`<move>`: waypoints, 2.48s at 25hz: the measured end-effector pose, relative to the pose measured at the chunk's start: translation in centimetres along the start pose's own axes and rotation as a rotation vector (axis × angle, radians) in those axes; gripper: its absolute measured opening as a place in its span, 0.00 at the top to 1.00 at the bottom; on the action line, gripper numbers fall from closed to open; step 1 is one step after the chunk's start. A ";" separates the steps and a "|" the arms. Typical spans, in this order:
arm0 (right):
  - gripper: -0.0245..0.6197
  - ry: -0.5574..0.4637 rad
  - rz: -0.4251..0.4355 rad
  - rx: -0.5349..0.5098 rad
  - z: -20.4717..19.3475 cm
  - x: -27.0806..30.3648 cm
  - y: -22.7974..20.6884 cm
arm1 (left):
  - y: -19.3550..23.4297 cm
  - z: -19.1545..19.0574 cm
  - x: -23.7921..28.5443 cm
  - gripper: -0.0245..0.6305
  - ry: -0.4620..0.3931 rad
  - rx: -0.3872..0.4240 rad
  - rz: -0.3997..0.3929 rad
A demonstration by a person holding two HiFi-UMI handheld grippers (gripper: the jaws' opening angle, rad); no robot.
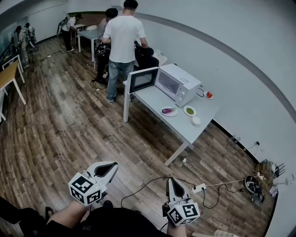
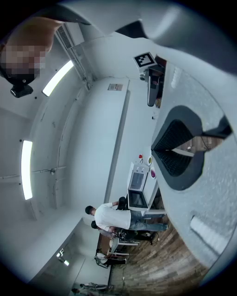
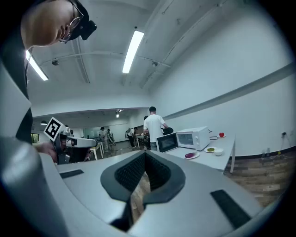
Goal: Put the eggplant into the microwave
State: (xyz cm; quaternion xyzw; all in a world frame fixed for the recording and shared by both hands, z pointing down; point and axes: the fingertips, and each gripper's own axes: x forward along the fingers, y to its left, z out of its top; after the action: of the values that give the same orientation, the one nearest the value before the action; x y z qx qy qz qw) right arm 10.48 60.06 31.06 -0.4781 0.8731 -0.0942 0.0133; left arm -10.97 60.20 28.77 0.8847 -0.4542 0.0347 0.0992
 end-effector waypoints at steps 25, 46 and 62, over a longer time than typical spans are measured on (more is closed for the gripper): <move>0.94 -0.055 0.073 0.059 1.8 -8.3 -7.1 | -9.2 1.6 5.3 0.95 -0.043 0.051 -0.011; 0.94 -0.007 0.152 0.070 0.9 2.8 -10.7 | -4.8 1.4 14.9 0.95 -0.007 0.032 -0.065; 0.94 0.012 0.076 0.041 4.3 20.6 -15.2 | 10.1 5.8 25.5 0.95 -0.010 0.026 -0.150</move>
State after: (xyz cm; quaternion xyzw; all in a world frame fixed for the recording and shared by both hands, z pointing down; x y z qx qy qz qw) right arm 12.46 34.15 30.92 -0.4437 0.8886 -0.1144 0.0215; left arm -4.41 33.01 28.45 0.9176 -0.3867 0.0286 0.0878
